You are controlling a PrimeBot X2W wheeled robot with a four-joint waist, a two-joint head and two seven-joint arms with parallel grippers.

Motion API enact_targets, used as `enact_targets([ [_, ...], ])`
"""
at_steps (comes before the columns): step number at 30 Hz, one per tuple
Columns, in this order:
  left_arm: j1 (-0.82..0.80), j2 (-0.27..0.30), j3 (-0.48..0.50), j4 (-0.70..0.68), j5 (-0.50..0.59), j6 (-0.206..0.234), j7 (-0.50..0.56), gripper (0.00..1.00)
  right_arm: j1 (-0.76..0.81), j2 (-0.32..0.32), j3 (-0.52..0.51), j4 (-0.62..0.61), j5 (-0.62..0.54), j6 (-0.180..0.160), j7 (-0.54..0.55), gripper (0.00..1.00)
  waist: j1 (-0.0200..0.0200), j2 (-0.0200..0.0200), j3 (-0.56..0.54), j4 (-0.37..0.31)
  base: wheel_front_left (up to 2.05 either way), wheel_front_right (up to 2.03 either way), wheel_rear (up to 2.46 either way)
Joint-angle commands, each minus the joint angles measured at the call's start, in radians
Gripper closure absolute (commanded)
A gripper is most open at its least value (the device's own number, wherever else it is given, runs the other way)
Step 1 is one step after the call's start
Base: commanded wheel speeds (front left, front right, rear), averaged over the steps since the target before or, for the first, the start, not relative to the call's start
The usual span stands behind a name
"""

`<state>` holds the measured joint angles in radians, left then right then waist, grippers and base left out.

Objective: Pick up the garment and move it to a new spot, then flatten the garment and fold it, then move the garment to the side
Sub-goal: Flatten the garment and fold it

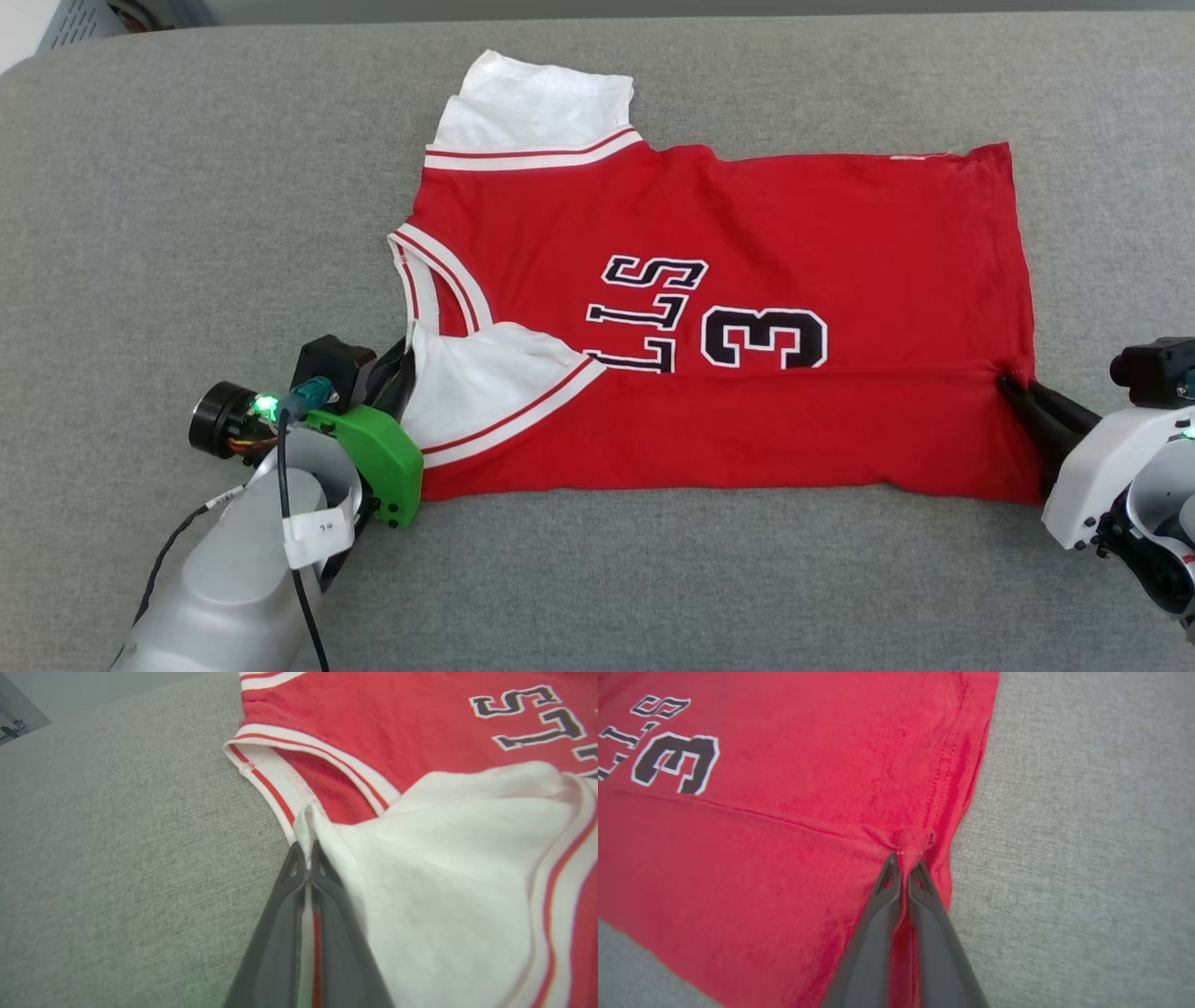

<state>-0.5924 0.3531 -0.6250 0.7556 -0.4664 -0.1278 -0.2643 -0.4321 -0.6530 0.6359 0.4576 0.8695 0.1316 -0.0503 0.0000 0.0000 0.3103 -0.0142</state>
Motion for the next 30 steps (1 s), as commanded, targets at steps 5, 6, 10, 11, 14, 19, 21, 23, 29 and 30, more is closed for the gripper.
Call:
enact_targets([
  [5, -0.011, 0.036, 0.014, -0.052, 0.023, -0.003, 0.003, 0.0, 0.024, -0.019, -0.004, -0.012, 0.002, -0.001, -0.056, 0.0, 0.0, 0.0, -0.056, 0.023, 0.0, 0.0, 0.0],
  [6, -0.016, 0.046, 0.019, -0.065, 0.028, -0.003, 0.003, 0.0, 0.03, -0.024, -0.008, -0.019, -0.002, -0.001, -0.065, 0.0, 0.0, 0.0, -0.065, 0.026, 0.0, 0.0, 0.0],
  [10, -0.067, 0.094, -0.022, -0.101, -0.025, -0.003, 0.045, 0.0, 0.056, -0.041, -0.043, -0.056, -0.028, -0.001, -0.088, 0.0, 0.0, 0.0, -0.103, 0.042, 0.0, 0.0, 0.0],
  [11, -0.081, 0.107, -0.036, -0.118, -0.035, -0.003, 0.071, 0.0, 0.06, -0.042, -0.049, -0.062, -0.034, -0.001, -0.088, 0.0, 0.0, 0.0, -0.109, 0.044, 0.0, 0.0, 0.0],
  [14, -0.113, 0.142, -0.084, -0.175, -0.089, -0.003, 0.18, 0.0, 0.073, -0.039, -0.064, -0.079, -0.045, -0.001, -0.081, 0.0, 0.0, 0.0, -0.122, 0.049, 0.0, 0.0, 0.0],
  [19, -0.149, 0.207, -0.205, -0.276, -0.245, -0.003, 0.465, 0.0, 0.092, -0.029, -0.083, -0.097, -0.063, -0.001, -0.065, 0.0, 0.0, 0.0, -0.137, 0.053, 0.0, 0.0, 0.0],
  [21, -0.164, 0.233, -0.252, -0.316, -0.313, -0.003, 0.584, 0.0, 0.098, -0.023, -0.089, -0.103, -0.07, -0.001, -0.057, 0.0, 0.0, 0.0, -0.141, 0.052, 0.0, 0.0, 0.0],
  [23, -0.177, 0.253, -0.293, -0.346, -0.353, -0.003, 0.661, 0.0, 0.102, -0.018, -0.094, -0.108, -0.075, -0.001, -0.049, 0.0, 0.0, 0.0, -0.144, 0.049, 0.0, 0.0, 0.0],
  [29, -0.169, 0.28, -0.376, -0.38, -0.476, -0.003, 0.806, 0.0, 0.115, -0.006, -0.108, -0.122, -0.082, -0.001, -0.029, 0.0, 0.0, 0.0, -0.145, 0.035, 0.0, 0.0, 0.0],
  [30, -0.165, 0.283, -0.383, -0.379, -0.493, -0.003, 0.817, 0.0, 0.116, -0.004, -0.11, -0.124, -0.082, -0.001, -0.026, 0.0, 0.0, 0.0, -0.144, 0.032, 0.0, 0.0, 0.0],
])
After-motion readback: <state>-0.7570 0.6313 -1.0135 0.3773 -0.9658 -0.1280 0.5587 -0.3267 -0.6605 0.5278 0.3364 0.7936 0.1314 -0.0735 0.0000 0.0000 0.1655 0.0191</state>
